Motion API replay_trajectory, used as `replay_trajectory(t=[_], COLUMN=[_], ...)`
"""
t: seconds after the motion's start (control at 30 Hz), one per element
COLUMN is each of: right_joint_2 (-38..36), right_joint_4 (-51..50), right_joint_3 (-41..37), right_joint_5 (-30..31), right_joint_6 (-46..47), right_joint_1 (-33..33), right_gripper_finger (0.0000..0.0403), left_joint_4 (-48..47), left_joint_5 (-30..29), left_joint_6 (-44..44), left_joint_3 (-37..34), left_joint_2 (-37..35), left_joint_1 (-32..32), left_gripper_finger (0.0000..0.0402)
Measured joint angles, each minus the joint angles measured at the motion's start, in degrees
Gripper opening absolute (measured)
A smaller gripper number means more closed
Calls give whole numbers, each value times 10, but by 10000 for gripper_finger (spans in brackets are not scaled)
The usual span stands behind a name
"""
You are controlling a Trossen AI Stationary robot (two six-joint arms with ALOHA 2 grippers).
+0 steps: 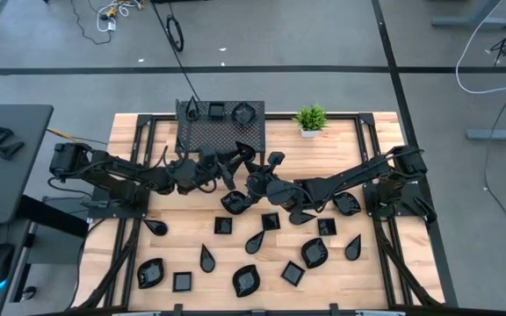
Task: Pick & Place Mini shaped plates
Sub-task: Stack the black drop-shaped plate on top of the drop-shaped plate on the shelf
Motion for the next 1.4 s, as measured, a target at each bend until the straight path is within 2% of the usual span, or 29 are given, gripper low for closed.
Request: replay_trajectory(t=[0.27, 0.47, 0.63, 0.77, 0.93, 1.03, 1.13, 1.2, 1.3, 1.4], right_joint_2=[0, 0, 0, 0, -9, -19, -19, -19, -19, -19], right_joint_4=[0, 0, 0, 20, 45, 32, 5, -13, -18, -17], right_joint_3=[0, 0, 0, 0, 0, 0, -1, -2, -15, -18], right_joint_5=[-5, -8, -47, -50, -40, -30, -30, -32, -35, -35], right_joint_6=[2, 2, -11, -52, -133, -121, -91, -69, -37, -19], right_joint_1=[0, 0, 3, 22, 59, 72, 75, 74, 68, 64], right_gripper_finger=[14, 18, 30, 56, 81, 84, 84, 84, 84, 84], left_joint_4=[1, 0, 1, -2, -29, -160, -386, -553, -781, -922], left_joint_5=[1, 0, -2, -12, -43, -74, -80, -73, -31, 61], left_joint_6=[4, 5, 18, 51, 143, 185, 184, 159, 125, 112], left_joint_3=[0, 0, 0, 0, 0, 32, 110, 179, 284, 358], left_joint_2=[0, 0, 0, -8, -79, -155, -211, -224, -215, -183], left_joint_1=[0, 0, 0, 0, 1, 15, 50, 82, 153, 253], left_gripper_finger=[58, 12, 9, 15, 5, 6, 5, 4, 5, 4])
